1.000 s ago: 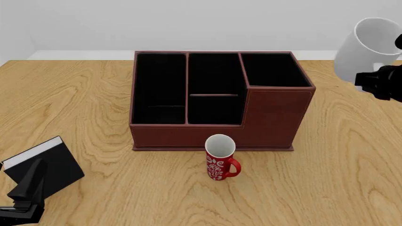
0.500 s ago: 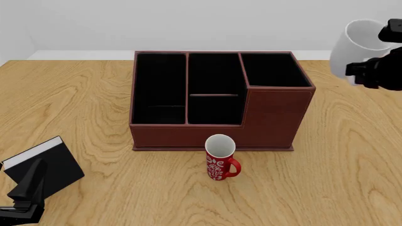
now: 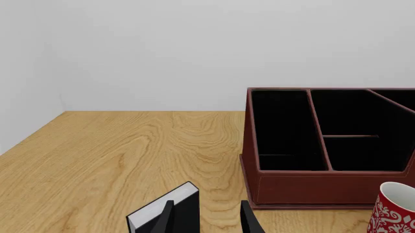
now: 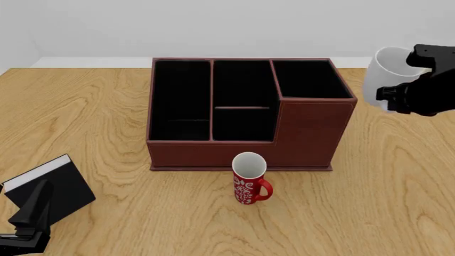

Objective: Pick up the white mug and place it to the right of the caddy.

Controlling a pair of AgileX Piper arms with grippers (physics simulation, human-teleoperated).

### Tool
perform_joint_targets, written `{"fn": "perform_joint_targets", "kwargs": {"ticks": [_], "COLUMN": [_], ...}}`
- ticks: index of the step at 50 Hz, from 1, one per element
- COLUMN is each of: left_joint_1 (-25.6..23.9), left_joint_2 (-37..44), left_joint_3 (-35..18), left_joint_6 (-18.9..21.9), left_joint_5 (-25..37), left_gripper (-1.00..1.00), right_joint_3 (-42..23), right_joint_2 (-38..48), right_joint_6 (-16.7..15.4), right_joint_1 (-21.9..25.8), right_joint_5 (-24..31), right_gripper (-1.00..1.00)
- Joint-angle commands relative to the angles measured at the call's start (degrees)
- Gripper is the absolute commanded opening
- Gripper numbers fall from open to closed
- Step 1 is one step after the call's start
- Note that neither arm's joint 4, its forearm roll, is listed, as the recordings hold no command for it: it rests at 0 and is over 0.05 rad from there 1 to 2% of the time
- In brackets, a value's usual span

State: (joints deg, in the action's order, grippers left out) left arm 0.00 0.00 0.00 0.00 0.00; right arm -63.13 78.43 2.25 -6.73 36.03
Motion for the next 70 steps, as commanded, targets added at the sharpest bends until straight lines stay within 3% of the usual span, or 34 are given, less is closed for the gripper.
{"fn": "perform_joint_targets", "kwargs": {"ticks": [1, 70], "left_joint_1": [0.00, 0.00], "left_joint_2": [0.00, 0.00], "left_joint_3": [0.00, 0.00], "left_joint_6": [0.00, 0.00], "left_joint_5": [0.00, 0.00], "left_gripper": [1.00, 1.00], "right_joint_3": [0.95, 9.61], "right_joint_2": [1.22, 6.27], "right_joint_6": [0.49, 0.38], "right_joint_1": [-0.52, 0.52], "right_joint_5": [-0.96, -8.73], "right_gripper": [-1.00, -1.00]}}
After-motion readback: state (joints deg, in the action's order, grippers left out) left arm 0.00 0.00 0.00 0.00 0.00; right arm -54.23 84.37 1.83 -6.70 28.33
